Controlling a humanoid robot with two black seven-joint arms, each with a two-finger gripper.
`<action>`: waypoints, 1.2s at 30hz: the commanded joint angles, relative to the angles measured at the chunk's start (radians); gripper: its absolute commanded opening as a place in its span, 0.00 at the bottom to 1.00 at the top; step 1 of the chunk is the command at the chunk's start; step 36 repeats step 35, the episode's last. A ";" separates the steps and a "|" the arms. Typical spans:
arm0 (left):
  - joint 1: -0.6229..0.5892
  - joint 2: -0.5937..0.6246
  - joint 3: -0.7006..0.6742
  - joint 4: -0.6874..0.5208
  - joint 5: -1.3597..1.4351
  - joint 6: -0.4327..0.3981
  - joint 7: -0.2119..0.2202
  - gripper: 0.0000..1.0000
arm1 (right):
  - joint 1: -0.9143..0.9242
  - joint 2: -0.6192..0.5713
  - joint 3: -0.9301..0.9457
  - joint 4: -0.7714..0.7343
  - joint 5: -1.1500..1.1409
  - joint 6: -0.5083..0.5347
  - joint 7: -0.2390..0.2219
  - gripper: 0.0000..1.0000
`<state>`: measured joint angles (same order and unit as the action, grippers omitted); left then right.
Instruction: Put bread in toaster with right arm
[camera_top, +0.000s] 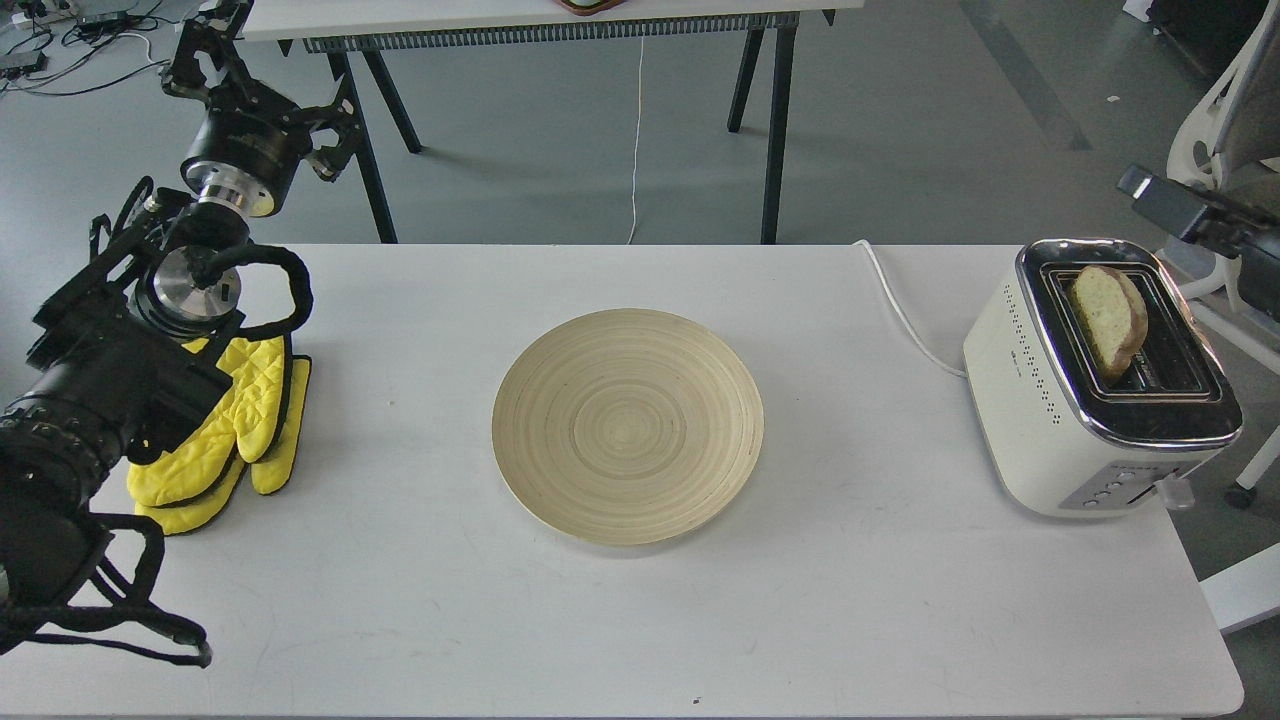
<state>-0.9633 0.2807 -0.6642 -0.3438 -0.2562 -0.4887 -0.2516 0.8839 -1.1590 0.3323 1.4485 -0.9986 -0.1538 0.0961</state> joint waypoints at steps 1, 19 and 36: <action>0.000 0.000 0.000 0.000 0.000 0.000 0.000 1.00 | 0.000 0.071 0.117 -0.002 0.216 0.007 0.001 0.99; 0.001 0.002 0.000 0.000 0.000 0.000 0.000 1.00 | -0.013 0.720 0.464 -0.623 0.934 0.344 0.197 1.00; 0.000 0.000 -0.002 0.000 0.000 0.000 0.000 1.00 | 0.058 0.874 0.596 -0.930 0.930 0.451 0.226 1.00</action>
